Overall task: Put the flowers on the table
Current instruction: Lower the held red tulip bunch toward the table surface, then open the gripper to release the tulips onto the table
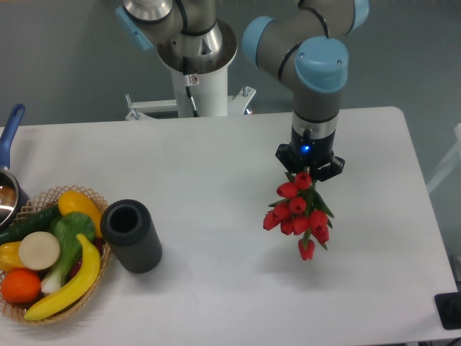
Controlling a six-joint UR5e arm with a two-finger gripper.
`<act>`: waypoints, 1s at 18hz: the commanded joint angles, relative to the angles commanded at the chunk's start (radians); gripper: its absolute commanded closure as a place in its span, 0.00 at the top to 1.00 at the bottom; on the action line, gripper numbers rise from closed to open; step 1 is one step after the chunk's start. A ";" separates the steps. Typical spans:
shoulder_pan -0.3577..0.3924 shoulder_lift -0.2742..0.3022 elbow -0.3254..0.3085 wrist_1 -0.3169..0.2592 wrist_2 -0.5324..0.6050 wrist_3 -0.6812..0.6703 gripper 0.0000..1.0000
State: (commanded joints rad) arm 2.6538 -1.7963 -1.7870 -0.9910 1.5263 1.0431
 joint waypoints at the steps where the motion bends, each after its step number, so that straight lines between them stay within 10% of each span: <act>1: 0.000 -0.002 -0.003 0.000 0.000 0.000 0.22; 6: -0.008 -0.014 -0.008 0.000 0.002 0.008 0.54; 7: -0.008 -0.014 -0.009 0.000 0.002 0.008 0.90; 8: -0.008 -0.012 -0.011 0.000 0.002 0.008 1.00; 18: 0.040 0.018 0.034 0.002 0.000 0.017 1.00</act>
State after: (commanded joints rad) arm 2.6936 -1.7779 -1.7535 -0.9894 1.5263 1.0599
